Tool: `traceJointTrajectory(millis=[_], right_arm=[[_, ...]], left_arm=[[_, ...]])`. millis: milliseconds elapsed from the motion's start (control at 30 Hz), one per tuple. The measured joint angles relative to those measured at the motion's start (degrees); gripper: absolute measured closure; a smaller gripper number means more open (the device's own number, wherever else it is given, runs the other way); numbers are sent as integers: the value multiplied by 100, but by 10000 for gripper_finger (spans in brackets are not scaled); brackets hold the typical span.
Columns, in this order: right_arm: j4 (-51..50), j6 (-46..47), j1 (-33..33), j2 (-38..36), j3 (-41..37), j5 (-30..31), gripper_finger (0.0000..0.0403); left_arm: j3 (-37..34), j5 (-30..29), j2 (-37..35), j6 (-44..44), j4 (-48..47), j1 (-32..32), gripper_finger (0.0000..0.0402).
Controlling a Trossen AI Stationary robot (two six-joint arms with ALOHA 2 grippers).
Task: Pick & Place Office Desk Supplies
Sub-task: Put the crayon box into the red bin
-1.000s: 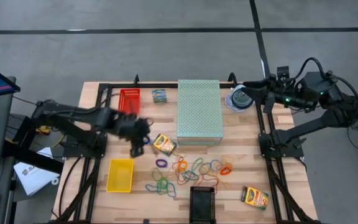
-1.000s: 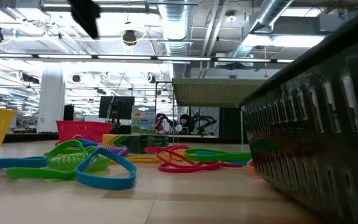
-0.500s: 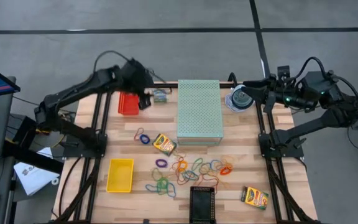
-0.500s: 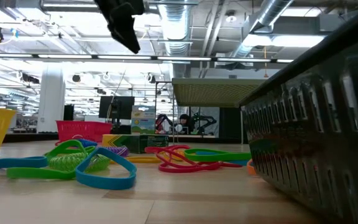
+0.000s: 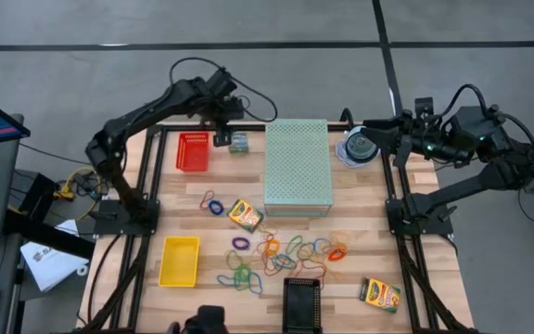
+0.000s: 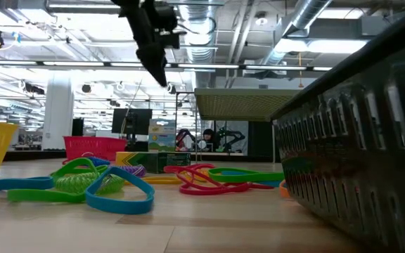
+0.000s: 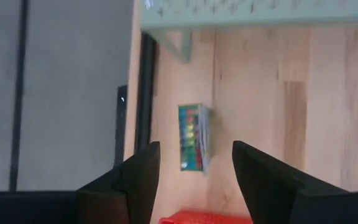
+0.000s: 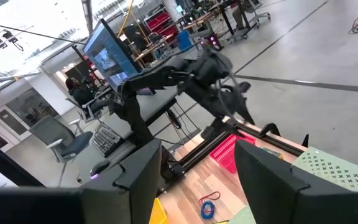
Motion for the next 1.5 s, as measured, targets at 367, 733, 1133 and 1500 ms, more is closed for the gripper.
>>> traceJointTrajectory(millis=[367,733,1133,1500], right_arm=[[-137,-4,1,15,-2,127,202],[-285,-13,1,15,-2,127,202],[-320,-61,1,7,-2,127,202],[-337,-59,1,7,-2,127,202]], left_arm=[[-7,180,671,74,158,206,215],[-26,330,909,71,214,256,233],[-507,314,909,-60,876,169,235],[-828,314,909,-87,1280,118,241]])
